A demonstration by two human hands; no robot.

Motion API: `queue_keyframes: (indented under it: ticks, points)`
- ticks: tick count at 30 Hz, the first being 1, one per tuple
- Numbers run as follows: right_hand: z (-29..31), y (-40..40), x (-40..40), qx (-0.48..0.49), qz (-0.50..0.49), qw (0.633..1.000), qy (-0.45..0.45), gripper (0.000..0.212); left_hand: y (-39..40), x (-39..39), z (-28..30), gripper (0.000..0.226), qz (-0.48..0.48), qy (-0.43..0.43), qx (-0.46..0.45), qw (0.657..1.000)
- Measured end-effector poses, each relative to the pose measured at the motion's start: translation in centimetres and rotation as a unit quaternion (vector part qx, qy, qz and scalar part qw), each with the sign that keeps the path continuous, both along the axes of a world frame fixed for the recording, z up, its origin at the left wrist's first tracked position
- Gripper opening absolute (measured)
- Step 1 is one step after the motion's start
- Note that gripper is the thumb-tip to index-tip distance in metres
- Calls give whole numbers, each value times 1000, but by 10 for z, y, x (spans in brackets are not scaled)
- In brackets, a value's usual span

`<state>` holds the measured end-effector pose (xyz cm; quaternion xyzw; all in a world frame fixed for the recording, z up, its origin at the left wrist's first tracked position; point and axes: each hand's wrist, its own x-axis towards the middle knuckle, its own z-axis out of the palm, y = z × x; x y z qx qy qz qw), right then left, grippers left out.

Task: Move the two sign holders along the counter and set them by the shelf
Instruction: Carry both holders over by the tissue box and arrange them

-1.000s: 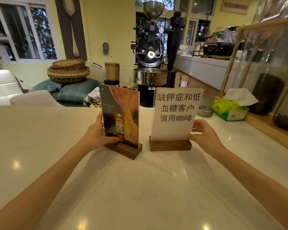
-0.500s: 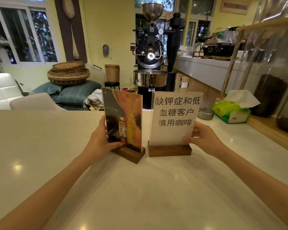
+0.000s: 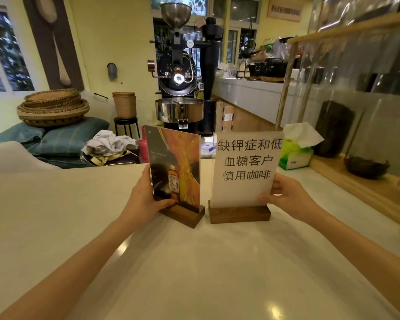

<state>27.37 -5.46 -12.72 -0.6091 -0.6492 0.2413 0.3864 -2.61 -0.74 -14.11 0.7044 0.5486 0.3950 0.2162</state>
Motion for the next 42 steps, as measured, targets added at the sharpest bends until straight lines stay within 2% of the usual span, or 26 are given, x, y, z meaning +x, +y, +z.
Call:
queue_keyframes:
  ticks: [8,15,24,28,36,42]
  points:
    - [2,-15,55,-5,-85,996,24,47,39,70,-2,87,-87,-20,23,996]
    - [7,-29,95,-22,-146,988,33,52,68,137,-9,88,-145,-24,47,988]
    - [13,-42,137,-25,-234,969,76,50,103,214,-8,92,-218,28,52,974]
    - [11,-46,148,-12,-265,962,59,43,121,247,-10,102,-219,68,45,972]
    - [8,-61,171,19,-315,949,-4,40,124,298,-15,96,-225,48,50,972]
    - [6,-69,180,29,-348,937,-5,42,120,328,-17,95,-251,31,74,965]
